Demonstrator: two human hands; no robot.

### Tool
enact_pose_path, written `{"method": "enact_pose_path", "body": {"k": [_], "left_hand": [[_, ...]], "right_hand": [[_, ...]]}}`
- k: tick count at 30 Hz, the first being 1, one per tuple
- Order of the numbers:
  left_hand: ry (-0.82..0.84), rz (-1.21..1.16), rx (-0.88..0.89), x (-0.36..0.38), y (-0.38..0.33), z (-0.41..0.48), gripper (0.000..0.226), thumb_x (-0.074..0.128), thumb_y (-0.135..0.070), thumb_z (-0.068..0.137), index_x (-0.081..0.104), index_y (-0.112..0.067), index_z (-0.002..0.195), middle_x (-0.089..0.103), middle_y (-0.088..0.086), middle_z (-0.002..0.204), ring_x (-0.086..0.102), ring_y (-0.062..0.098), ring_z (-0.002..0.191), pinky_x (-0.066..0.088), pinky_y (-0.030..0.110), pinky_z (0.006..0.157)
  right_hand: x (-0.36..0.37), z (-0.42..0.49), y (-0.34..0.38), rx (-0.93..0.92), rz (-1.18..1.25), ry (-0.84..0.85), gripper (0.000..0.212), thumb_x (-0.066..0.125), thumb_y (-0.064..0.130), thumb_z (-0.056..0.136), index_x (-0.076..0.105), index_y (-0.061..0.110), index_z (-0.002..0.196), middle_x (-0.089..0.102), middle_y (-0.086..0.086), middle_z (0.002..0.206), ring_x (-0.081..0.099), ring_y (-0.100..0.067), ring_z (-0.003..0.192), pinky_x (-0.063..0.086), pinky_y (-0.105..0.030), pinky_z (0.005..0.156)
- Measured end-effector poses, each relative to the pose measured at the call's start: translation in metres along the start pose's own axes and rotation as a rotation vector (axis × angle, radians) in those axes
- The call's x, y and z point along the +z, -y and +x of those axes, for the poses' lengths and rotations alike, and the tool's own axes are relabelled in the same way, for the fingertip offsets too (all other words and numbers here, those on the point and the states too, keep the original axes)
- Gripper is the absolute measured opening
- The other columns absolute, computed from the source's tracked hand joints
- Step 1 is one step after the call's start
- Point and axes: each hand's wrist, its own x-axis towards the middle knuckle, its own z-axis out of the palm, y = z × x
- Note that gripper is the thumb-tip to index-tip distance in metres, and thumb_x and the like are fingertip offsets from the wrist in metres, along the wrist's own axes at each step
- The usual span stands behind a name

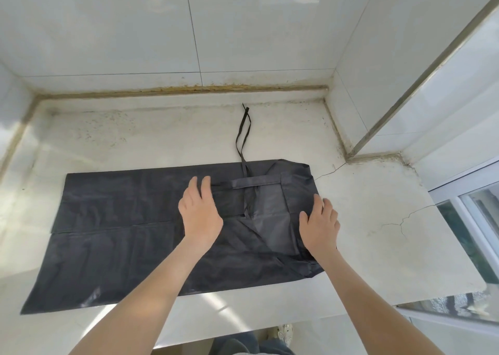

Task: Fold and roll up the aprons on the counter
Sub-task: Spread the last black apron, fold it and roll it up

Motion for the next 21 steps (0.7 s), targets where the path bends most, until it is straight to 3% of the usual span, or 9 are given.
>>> {"method": "enact_pose_path", "body": {"k": [3,4,7,10,12,15,18,21], "left_hand": [[0.063,-0.096,0.340,0.013,-0.014,-0.005,0.069,0.054,-0.011,0.076,0.040,-0.012,0.143,0.024,0.024,0.152,0.032,0.042,0.135,0.030,0.057,0.108],[0.133,-0.082,0.446,0.017,-0.019,-0.010,0.063,0.046,-0.025,0.085,0.036,-0.017,0.146,0.017,0.021,0.156,0.023,0.039,0.141,0.022,0.056,0.113],[0.362,0.142,0.634,0.034,-0.023,-0.020,0.070,0.007,-0.062,0.089,0.001,-0.034,0.152,-0.022,0.005,0.157,-0.018,0.023,0.146,-0.014,0.043,0.115],[0.404,0.326,0.674,0.049,-0.019,-0.024,0.080,-0.023,-0.074,0.075,-0.018,-0.036,0.146,-0.029,0.004,0.151,-0.018,0.026,0.146,-0.018,0.042,0.112],[0.424,0.329,0.658,0.052,-0.021,-0.023,0.084,-0.022,-0.075,0.074,-0.014,-0.034,0.148,-0.022,0.005,0.156,-0.013,0.027,0.147,-0.016,0.043,0.113],[0.456,0.125,0.526,0.045,-0.031,-0.023,0.074,0.006,-0.068,0.085,0.021,-0.035,0.150,0.001,0.005,0.161,-0.003,0.022,0.147,-0.008,0.042,0.117],[0.368,-0.190,0.295,0.030,-0.053,-0.020,0.038,0.034,-0.053,0.098,0.058,-0.033,0.120,0.031,-0.003,0.143,0.023,0.018,0.133,0.011,0.038,0.112],[0.496,-0.563,0.054,0.009,-0.076,-0.016,0.034,0.038,-0.054,0.095,0.058,-0.027,0.087,0.054,-0.007,0.105,0.051,0.019,0.107,0.038,0.032,0.091]], "right_hand": [[-0.007,0.004,-0.006,0.088,0.032,-0.055,0.054,0.053,0.005,0.076,0.044,-0.001,0.129,0.048,-0.020,0.118,0.046,-0.041,0.104,0.040,-0.047,0.082],[-0.008,0.005,-0.010,0.083,0.079,-0.053,0.048,0.053,0.002,0.075,0.045,-0.002,0.122,0.048,-0.020,0.112,0.046,-0.041,0.101,0.040,-0.046,0.081],[-0.019,0.012,-0.021,0.150,0.263,0.112,0.021,0.049,0.007,0.082,0.040,0.005,0.101,0.049,-0.013,0.096,0.049,-0.036,0.088,0.040,-0.040,0.072],[-0.032,0.021,-0.027,0.184,0.361,0.344,0.010,0.050,0.018,0.089,0.044,0.012,0.085,0.054,-0.004,0.085,0.053,-0.028,0.084,0.040,-0.033,0.071],[-0.040,0.021,-0.027,0.135,0.442,0.446,0.012,0.051,0.021,0.091,0.057,0.012,0.092,0.062,-0.001,0.095,0.058,-0.023,0.092,0.046,-0.032,0.079],[-0.048,0.014,-0.015,0.074,0.644,0.504,0.021,0.053,0.021,0.091,0.065,0.015,0.107,0.069,0.003,0.104,0.065,-0.017,0.097,0.052,-0.036,0.091],[-0.051,0.008,0.006,-0.022,0.707,0.567,0.019,0.055,0.023,0.090,0.067,0.017,0.103,0.071,0.001,0.100,0.067,-0.018,0.095,0.052,-0.040,0.091],[-0.050,-0.001,0.029,-0.169,0.670,0.627,0.034,0.056,0.030,0.085,0.060,0.002,0.104,0.066,-0.013,0.106,0.061,-0.027,0.102,0.046,-0.044,0.097]]}}
